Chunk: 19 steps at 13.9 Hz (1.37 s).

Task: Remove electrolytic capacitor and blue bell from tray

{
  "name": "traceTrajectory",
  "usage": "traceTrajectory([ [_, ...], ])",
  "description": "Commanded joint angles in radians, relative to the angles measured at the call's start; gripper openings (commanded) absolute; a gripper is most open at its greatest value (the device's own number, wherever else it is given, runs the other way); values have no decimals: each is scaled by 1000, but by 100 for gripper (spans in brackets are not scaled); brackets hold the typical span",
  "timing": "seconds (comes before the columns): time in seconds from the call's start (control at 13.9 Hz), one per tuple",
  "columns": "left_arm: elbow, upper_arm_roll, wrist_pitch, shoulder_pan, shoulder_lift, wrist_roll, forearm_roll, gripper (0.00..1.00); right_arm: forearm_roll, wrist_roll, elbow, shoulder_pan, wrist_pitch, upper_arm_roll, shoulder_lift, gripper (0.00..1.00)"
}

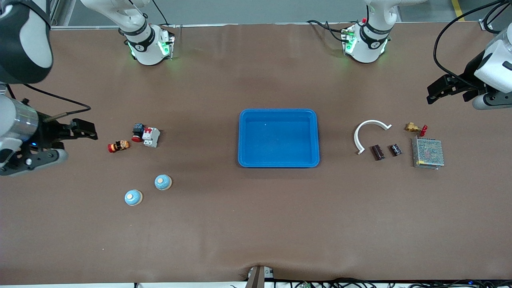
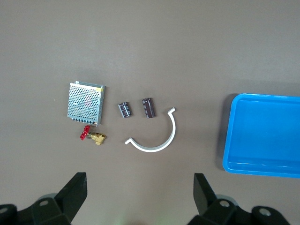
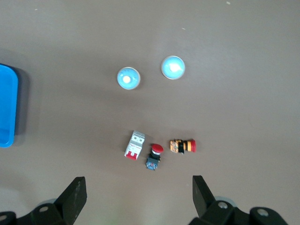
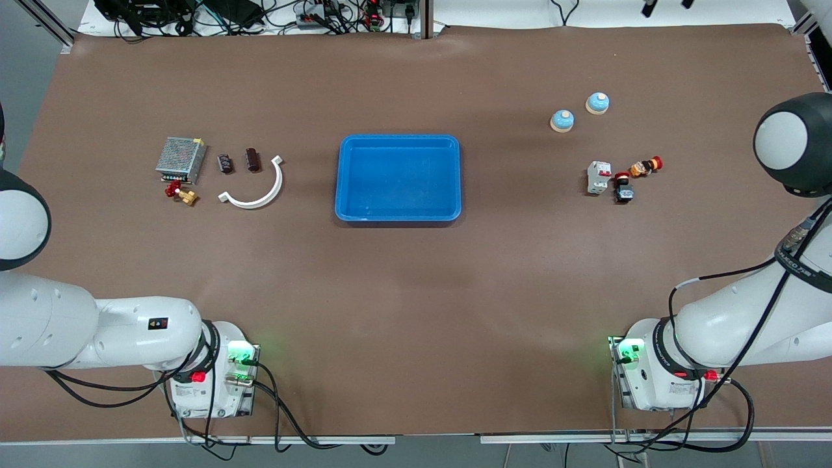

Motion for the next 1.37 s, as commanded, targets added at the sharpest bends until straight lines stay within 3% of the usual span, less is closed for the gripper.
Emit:
traceTrajectory([
  [0.0,0,-5,-7,6,-12,21,-13,100,-24,41,-54,-31,-15,4,-80,100],
  [0.58,2,-7,-7,6,-12,22,-12,100,-22,33,-162,-114,-29,5,-186,100],
  [0.94,3,-7,-19,6,-12,24,-7,100,-19,33,-301,-114,59,5,-266,100],
  [1.29,5,-7,-21,6,-15,25,-7,100,-17,33,-359,-114,106,5,-303,100],
])
